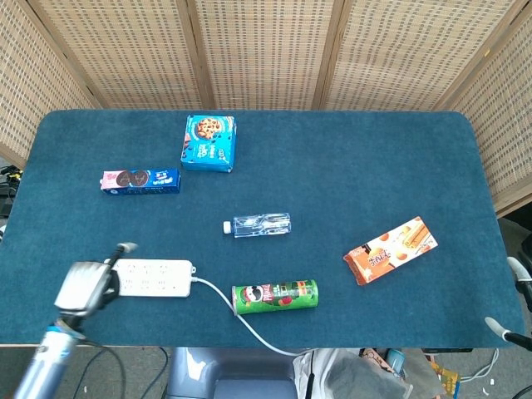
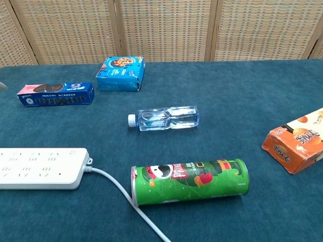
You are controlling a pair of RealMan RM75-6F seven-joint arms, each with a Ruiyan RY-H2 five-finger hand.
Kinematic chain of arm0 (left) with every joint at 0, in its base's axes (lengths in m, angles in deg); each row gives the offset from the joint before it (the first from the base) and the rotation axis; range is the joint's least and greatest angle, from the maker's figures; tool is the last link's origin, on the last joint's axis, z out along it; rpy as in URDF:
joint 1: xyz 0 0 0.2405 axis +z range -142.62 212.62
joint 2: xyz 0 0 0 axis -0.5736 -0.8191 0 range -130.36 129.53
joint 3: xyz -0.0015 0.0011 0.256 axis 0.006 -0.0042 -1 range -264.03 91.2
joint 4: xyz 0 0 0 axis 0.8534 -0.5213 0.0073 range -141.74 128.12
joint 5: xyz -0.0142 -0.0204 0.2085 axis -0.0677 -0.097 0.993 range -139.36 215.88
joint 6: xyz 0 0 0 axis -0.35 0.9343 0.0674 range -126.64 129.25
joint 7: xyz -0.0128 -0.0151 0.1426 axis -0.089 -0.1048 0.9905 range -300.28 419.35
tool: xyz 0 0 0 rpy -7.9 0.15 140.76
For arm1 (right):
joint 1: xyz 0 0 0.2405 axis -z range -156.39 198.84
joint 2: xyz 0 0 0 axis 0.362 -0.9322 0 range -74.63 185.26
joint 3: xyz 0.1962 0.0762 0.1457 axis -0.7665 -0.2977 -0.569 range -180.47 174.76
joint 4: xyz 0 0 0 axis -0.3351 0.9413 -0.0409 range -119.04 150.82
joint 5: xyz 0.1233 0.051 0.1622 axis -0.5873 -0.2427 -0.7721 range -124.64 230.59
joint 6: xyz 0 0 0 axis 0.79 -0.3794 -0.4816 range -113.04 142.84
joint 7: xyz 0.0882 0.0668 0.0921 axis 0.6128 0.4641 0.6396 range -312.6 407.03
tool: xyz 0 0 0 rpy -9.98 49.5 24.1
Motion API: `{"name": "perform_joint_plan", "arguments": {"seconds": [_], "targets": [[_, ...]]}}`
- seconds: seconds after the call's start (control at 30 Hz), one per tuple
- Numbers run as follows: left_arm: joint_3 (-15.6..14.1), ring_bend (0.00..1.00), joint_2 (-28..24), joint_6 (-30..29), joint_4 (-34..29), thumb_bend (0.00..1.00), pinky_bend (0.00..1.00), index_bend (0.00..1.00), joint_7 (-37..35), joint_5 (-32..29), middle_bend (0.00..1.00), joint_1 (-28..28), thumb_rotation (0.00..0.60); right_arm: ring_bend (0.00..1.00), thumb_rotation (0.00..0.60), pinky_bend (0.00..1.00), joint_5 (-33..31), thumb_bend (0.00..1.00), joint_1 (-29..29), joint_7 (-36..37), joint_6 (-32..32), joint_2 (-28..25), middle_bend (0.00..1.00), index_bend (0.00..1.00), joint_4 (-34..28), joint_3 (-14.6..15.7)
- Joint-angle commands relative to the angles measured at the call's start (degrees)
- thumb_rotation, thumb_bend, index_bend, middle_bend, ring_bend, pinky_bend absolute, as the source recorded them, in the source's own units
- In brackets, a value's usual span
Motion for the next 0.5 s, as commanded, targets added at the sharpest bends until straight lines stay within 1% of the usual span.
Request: {"name": "perform_joint_plan", "arguments": {"seconds": [0.03, 0.07, 0.1, 0.13, 0.17, 0.2, 0.23, 0.37, 0.5], "targets": [[0.08, 0.00, -2.76, -8.15, 0.80, 0.00, 0.00, 0.00, -2.79, 3.29, 0.00, 4.93, 0.580, 0.00, 0.600, 0.00, 0.26, 0.00, 0.09, -0.23, -0.25, 0.09, 0.00, 0.00, -0.06, 0.10], [0.57, 0.00, -2.19, -10.29, 1.80, 0.00, 0.00, 0.00, -3.43, 3.06, 0.00, 6.09, 0.502, 0.00, 0.600, 0.00, 0.45, 0.00, 0.11, -0.23, -0.37, 0.16, 0.00, 0.00, -0.09, 0.18], [1.11, 0.00, -1.35, -12.18, 2.70, 0.00, 0.00, 0.00, -3.82, 2.91, 0.00, 7.00, 0.390, 0.00, 0.600, 0.00, 0.59, 0.00, 0.11, -0.25, -0.42, 0.20, 0.00, 0.00, -0.09, 0.25], [1.29, 0.00, -0.63, -13.18, 3.46, 0.00, 0.00, 0.00, -4.55, 3.30, 0.00, 7.49, 0.244, 0.00, 0.600, 0.00, 0.74, 0.00, 0.11, -0.31, -0.47, 0.23, 0.00, 0.00, -0.08, 0.32], [1.29, 0.00, -0.18, -13.78, 4.20, 0.00, 0.00, 0.00, -5.67, 3.67, 0.00, 7.88, 0.166, 0.00, 0.600, 0.00, 0.87, 0.00, 0.13, -0.43, -0.55, 0.27, 0.00, 0.00, -0.08, 0.37], [1.23, 0.00, 0.04, -13.99, 5.09, 0.00, 0.00, 0.00, -6.74, 3.79, 0.00, 8.24, 0.118, 0.00, 0.600, 0.00, 0.97, 0.00, 0.17, -0.69, -0.67, 0.35, 0.00, 0.00, -0.06, 0.41], [1.24, 0.00, 0.01, -13.89, 5.62, 0.00, 0.00, 0.00, -6.92, 3.62, 0.00, 8.40, 0.111, 0.00, 0.600, 0.00, 1.01, 0.00, 0.15, -0.88, -0.67, 0.38, 0.00, 0.00, -0.06, 0.41], [1.23, 0.00, -0.76, -12.37, 6.35, 0.00, 0.00, 0.00, -7.21, 3.38, 0.00, 8.28, 0.115, 0.00, 0.600, 0.00, 0.84, 0.00, 0.11, -1.68, -0.39, 0.65, 0.00, 0.00, -0.14, 0.42], [1.61, 0.00, -1.39, -11.54, 6.45, 0.00, 0.00, 0.00, -7.45, 3.23, 0.00, 8.13, 0.142, 0.00, 0.600, 0.00, 0.55, 0.00, -0.01, -2.32, -0.09, 0.76, 0.00, 0.00, -0.35, 0.26]]}}
